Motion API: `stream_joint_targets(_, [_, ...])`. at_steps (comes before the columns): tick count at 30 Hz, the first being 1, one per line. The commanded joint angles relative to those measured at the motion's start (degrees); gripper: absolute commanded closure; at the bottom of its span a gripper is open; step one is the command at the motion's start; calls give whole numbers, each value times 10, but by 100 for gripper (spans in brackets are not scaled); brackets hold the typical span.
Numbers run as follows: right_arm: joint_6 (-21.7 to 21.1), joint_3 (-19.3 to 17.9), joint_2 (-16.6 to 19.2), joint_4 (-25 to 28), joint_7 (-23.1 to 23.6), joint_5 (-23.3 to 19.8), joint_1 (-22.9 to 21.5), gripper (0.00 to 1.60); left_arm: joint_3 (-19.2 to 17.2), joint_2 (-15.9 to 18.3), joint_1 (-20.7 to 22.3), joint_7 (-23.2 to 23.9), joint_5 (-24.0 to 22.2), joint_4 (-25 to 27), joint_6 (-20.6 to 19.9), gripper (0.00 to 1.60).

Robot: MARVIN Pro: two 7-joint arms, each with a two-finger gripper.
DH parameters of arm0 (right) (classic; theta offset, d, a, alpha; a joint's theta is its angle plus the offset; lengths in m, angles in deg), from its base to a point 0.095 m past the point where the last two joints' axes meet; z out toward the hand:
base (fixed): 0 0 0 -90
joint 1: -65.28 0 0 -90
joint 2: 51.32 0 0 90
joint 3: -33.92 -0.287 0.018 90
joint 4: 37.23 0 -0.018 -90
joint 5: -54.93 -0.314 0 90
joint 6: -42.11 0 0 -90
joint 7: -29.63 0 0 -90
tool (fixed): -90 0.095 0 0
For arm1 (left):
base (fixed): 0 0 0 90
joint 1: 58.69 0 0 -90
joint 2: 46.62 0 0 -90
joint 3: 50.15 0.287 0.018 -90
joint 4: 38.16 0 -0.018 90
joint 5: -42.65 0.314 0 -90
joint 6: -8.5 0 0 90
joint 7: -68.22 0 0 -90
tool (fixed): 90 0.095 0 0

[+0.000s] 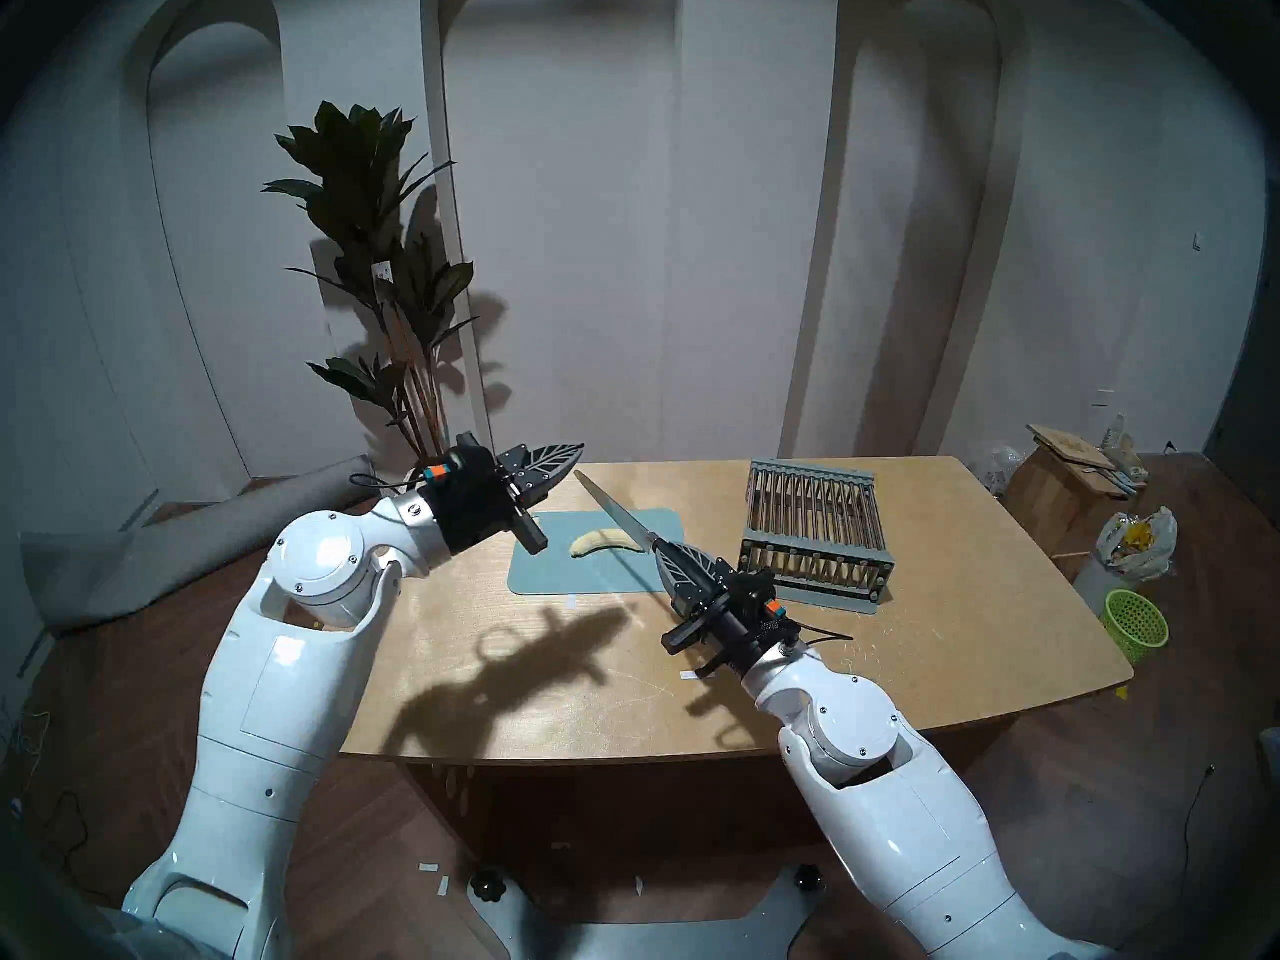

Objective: Cut the banana into four pieces on the cutting board

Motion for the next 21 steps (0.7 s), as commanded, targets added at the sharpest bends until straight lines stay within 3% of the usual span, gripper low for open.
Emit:
stream_joint_targets(1, [14, 4, -10, 8, 0, 1, -11, 160, 13, -27, 64, 0, -1, -23, 14, 160])
stream_joint_targets(11, [15, 10, -17, -16, -2, 1, -24, 160, 55, -58, 123, 12, 14, -121, 29, 160])
stream_joint_targets(21, [15, 12, -22, -46, -10, 2, -43, 160, 74, -73, 170, 25, 45, -233, 52, 160])
